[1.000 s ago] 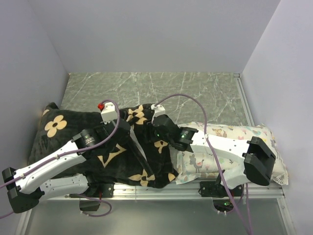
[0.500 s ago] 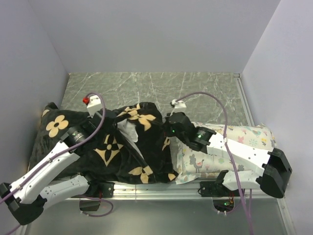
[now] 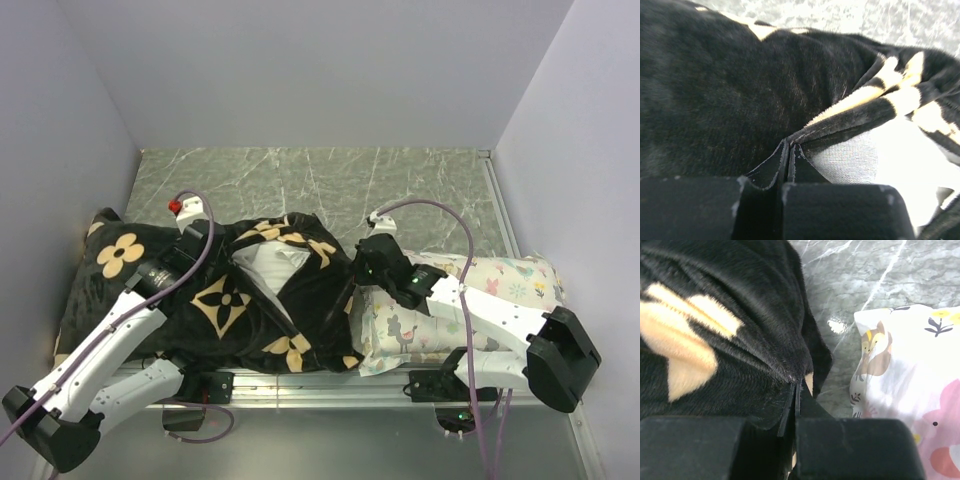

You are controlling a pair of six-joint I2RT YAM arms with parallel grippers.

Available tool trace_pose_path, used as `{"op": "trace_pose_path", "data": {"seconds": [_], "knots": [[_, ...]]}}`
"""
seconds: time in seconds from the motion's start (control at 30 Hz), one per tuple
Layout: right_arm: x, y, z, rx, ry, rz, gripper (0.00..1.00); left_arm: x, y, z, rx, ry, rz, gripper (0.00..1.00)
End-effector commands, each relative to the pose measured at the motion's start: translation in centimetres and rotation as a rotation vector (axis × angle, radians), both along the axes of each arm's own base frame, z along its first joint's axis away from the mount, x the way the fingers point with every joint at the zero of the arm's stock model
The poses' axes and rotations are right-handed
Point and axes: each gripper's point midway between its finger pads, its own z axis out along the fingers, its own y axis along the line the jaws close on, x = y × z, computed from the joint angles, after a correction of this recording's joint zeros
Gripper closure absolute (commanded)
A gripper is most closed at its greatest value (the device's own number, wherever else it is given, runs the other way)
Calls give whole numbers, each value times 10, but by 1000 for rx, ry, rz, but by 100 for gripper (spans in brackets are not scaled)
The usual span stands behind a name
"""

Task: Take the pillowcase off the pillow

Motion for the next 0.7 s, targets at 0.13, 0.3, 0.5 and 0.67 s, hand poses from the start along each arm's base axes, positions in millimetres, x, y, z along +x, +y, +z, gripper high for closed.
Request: {"op": "trace_pose_path", "data": {"seconds": [0.13, 0.3, 0.5, 0.67], "knots": [[1, 6, 65, -16, -99, 60, 77, 4, -11, -19, -8, 30, -56, 100], [-8, 20, 116, 21, -180, 78, 50, 6, -15, -23, -20, 31, -65, 99], [-18, 59, 144, 58, -203, 152, 31, 8, -20, -24, -31, 33, -81, 100], [-22, 100, 121, 4, -155, 220, 25, 9, -22, -24, -38, 33, -89, 100]]}}
